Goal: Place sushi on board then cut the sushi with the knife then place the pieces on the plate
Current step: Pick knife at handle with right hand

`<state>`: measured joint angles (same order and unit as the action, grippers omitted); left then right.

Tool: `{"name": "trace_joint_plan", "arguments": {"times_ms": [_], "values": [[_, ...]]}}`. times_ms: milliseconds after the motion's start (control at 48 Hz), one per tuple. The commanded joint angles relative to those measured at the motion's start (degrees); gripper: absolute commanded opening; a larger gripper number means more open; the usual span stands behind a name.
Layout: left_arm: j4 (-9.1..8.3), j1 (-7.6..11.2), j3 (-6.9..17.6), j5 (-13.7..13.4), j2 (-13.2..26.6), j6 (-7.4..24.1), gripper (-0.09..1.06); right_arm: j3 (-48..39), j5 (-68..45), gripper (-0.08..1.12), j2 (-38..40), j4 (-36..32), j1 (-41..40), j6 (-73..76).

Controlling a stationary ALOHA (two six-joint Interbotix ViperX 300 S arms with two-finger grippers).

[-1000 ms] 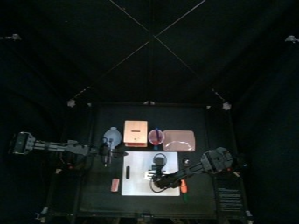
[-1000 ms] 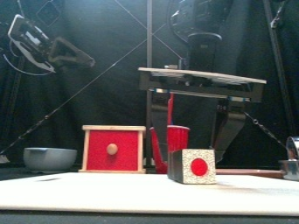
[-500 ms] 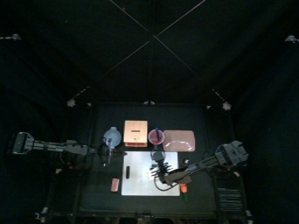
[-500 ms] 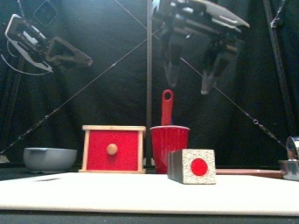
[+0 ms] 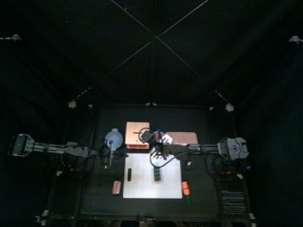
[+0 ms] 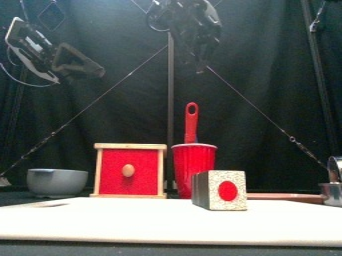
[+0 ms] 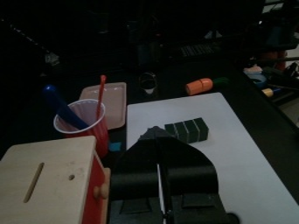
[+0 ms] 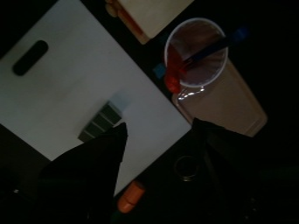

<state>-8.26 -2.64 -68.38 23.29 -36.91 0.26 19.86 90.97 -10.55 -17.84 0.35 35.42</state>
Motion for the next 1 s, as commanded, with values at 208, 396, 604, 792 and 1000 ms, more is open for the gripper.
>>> {"name": "trace_joint_plan", "arguments": {"times_ms": [208,396,604,792,1000], "values": [[0.18,-1.14,-0.2,-0.6,-1.6,0.0,0.0,14.5,8.3,0.92,-10.4,1.4,-3.3,-18.0],[0.53,-1.67,-1.6,-2.2,-5.1,0.0,0.0,18.3,8.7,0.92,-14.9,3.0,-4.4,-19.7],[0.62,-2.55,-2.9,-5.3,-8.5,0.0,0.0,15.6,8.7,0.92,-16.0,2.7,-5.3,-22.6],[0.53,-3.43,-3.0,-7.8,-9.0,0.0,0.0,12.0,8.6,0.92,-15.8,1.0,-6.2,-23.3],[0.62,-3.96,-3.0,-8.4,-9.0,0.0,0.0,9.5,8.5,0.92,-16.1,1.2,-6.8,-23.6]]}}
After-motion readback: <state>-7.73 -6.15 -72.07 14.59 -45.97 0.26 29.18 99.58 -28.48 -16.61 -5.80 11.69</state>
